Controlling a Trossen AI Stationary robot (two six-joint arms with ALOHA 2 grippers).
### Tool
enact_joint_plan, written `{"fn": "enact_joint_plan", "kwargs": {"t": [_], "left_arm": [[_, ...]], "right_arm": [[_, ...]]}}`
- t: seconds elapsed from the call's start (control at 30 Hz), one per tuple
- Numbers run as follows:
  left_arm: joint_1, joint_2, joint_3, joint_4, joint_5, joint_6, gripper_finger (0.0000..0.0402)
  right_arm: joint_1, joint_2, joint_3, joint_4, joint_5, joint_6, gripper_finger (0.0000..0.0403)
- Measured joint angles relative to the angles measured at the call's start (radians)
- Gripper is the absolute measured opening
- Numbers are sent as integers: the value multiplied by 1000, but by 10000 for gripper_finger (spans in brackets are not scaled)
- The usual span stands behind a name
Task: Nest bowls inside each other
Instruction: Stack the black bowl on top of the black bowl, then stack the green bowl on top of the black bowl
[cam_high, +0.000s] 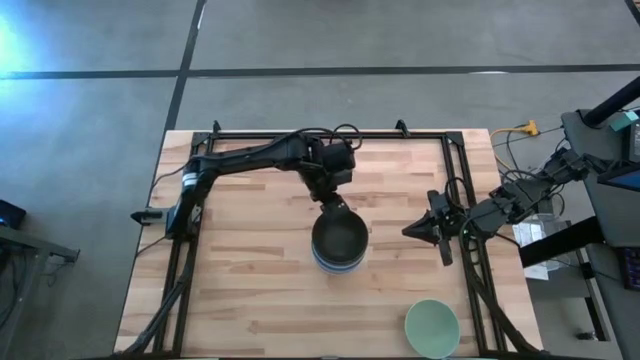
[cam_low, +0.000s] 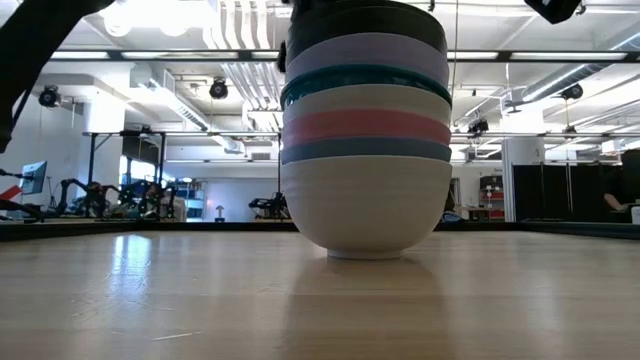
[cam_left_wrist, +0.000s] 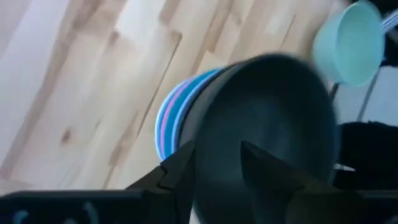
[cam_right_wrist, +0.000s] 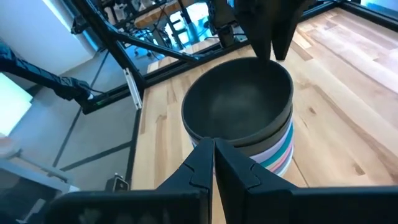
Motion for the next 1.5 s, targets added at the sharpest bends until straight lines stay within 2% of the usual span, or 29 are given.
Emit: {"fn": "enact_joint_plan", "kwargs": {"t": [0.17,0.3,0.47,0.57,0.67,0.77,0.87,0.97,1.1,1.3,1.4,1.5], "left_arm": [[11,0,-79,0,51,15,93],[10,-7,-80,-5,52,-11,90],[-4,-78,-73,-3,44,-38,90],[-31,-138,-76,-35,-10,-26,90],[-73,-198,-89,-54,-93,63,90],[-132,-272,-145,-27,-144,143,90],[-196,-354,-255,26,-160,170,90],[-264,-448,-416,127,-228,144,90],[-336,-582,-662,314,-313,23,90],[-379,-744,-996,624,-328,-215,90],[-396,-807,-1105,712,-328,-278,90],[-410,-856,-1180,728,-329,-324,90]], "right_arm": [[0,1,0,1,-1,16,9],[0,1,0,4,-26,38,9],[1,3,0,-61,-185,113,9],[20,10,0,-199,-289,190,9],[66,15,-1,-330,-314,258,10],[121,21,-10,-375,-316,282,24],[179,32,-28,-364,-325,286,50],[241,63,-48,-346,-328,282,82],[306,135,-63,-306,-328,269,125],[328,286,-67,-277,-328,262,179],[328,358,-67,-238,-355,238,193],[328,429,-67,-205,-394,207,198]]}}
